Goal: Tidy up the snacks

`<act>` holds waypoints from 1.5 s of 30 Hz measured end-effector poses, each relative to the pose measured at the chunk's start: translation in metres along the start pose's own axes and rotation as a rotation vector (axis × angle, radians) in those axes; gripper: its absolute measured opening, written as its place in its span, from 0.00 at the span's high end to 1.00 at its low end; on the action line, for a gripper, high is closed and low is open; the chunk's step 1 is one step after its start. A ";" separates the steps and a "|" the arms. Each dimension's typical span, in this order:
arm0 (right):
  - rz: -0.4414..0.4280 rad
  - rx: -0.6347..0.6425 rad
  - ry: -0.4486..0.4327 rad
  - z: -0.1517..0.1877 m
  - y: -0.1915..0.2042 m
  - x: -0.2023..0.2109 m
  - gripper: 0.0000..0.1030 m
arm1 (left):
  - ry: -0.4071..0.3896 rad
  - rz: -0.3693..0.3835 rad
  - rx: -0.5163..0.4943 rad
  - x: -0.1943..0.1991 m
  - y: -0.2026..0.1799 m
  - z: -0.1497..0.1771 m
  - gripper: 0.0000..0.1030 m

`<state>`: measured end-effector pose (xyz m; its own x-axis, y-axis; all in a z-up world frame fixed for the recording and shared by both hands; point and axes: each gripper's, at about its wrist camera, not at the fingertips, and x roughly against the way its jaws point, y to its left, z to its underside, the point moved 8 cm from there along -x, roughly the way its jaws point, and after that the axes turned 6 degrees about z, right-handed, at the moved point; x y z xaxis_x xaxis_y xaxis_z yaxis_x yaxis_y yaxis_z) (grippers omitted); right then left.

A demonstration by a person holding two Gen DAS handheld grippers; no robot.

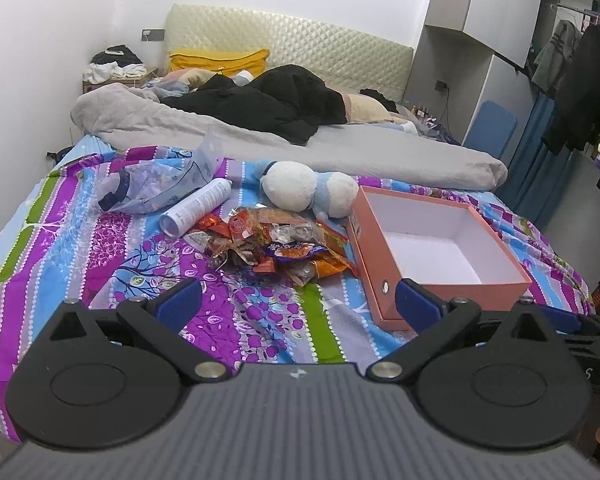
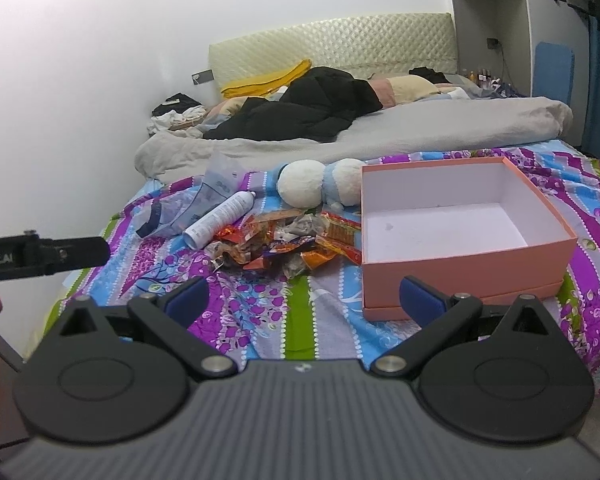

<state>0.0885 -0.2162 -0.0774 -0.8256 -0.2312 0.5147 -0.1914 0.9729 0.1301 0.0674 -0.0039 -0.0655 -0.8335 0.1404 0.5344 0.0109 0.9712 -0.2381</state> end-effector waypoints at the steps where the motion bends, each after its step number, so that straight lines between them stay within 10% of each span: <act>1: -0.002 -0.001 0.001 0.000 0.000 0.000 0.00 | -0.001 0.001 -0.001 0.000 0.000 0.000 0.00; 45: 0.022 -0.004 0.031 0.012 -0.003 -0.014 0.00 | 0.044 0.013 0.009 -0.018 0.002 0.014 0.00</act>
<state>0.0939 -0.2155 -0.0950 -0.8129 -0.2100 0.5432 -0.1714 0.9777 0.1214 0.0751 -0.0069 -0.0868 -0.8084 0.1612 0.5661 0.0160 0.9674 -0.2526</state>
